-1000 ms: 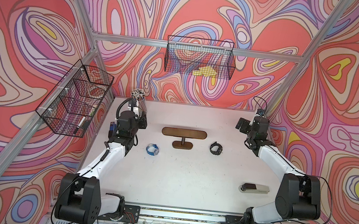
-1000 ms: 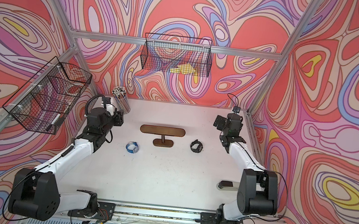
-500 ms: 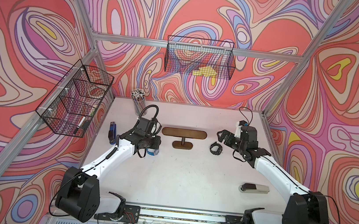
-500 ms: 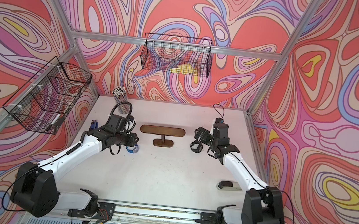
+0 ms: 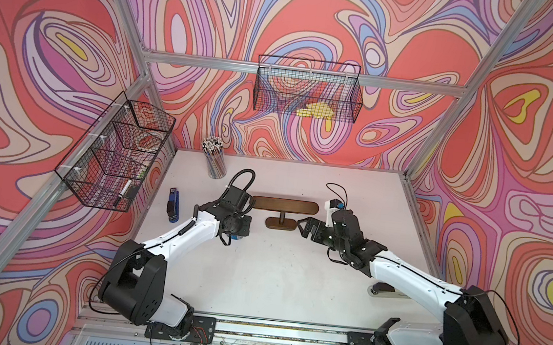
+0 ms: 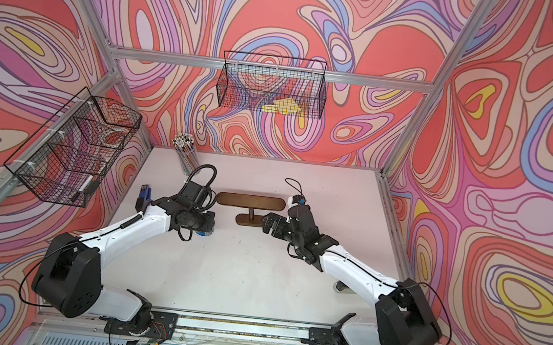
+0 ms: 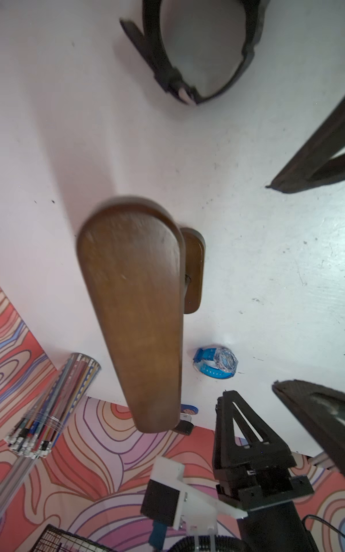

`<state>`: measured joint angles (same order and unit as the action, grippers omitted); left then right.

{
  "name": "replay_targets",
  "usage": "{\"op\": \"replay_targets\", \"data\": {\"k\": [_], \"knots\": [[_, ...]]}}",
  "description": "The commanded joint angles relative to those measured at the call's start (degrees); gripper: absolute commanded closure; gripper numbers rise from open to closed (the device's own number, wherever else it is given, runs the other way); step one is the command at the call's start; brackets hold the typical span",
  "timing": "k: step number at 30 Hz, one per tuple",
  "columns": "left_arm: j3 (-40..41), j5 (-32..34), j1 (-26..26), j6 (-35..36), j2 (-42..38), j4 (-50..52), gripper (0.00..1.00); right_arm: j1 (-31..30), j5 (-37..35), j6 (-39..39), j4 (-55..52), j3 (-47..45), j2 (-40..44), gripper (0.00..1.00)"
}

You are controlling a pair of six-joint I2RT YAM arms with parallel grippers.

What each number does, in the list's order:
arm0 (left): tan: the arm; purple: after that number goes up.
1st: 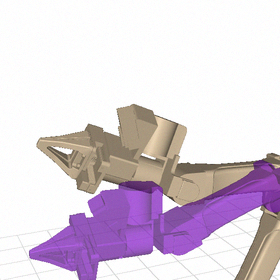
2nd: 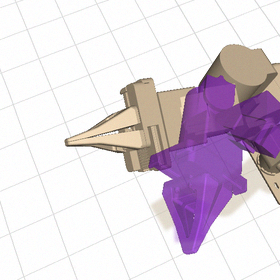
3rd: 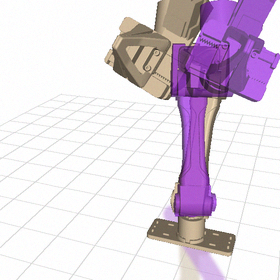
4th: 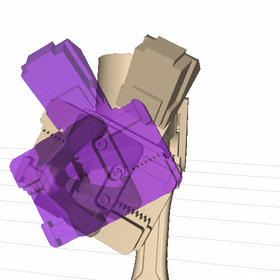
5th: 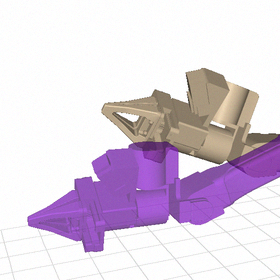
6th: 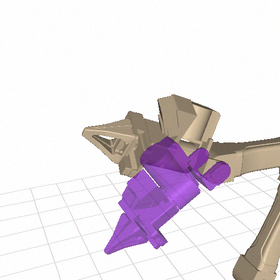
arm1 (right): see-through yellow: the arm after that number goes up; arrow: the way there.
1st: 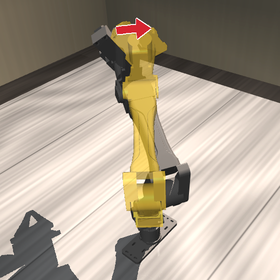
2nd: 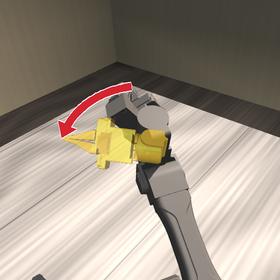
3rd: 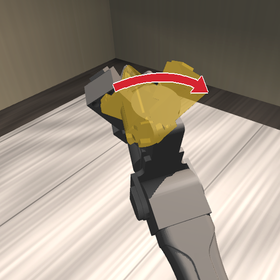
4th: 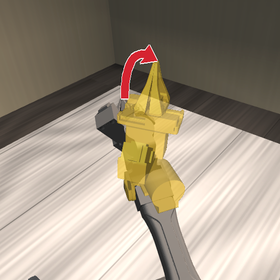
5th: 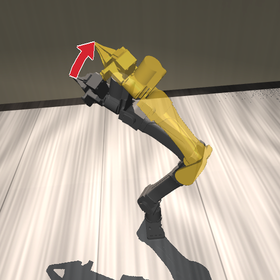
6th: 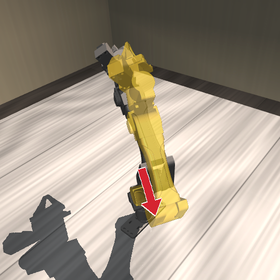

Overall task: Place watch on stand
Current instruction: Pick up the watch at the center of the board.

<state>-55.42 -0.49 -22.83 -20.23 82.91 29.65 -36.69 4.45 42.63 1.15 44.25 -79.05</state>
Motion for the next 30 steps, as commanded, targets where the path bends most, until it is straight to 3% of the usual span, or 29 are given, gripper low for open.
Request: {"op": "replay_targets", "data": {"k": [1,6,30], "knots": [[-1.61,3.0,-0.07,-0.87,2.17,1.82,0.62,-2.67,1.15,4.39,7.05,1.51,-4.44,0.02],[-3.1,2.83,-0.11,-1.13,6.18,2.47,0.62,-4.83,2.39,3.0,5.36,5.36,-8.55,0.02],[-0.59,3.83,-0.09,-3.23,11.57,-3.66,0.65,-4.96,2.47,-0.75,3.39,5.36,-7.76,0.02]]}}
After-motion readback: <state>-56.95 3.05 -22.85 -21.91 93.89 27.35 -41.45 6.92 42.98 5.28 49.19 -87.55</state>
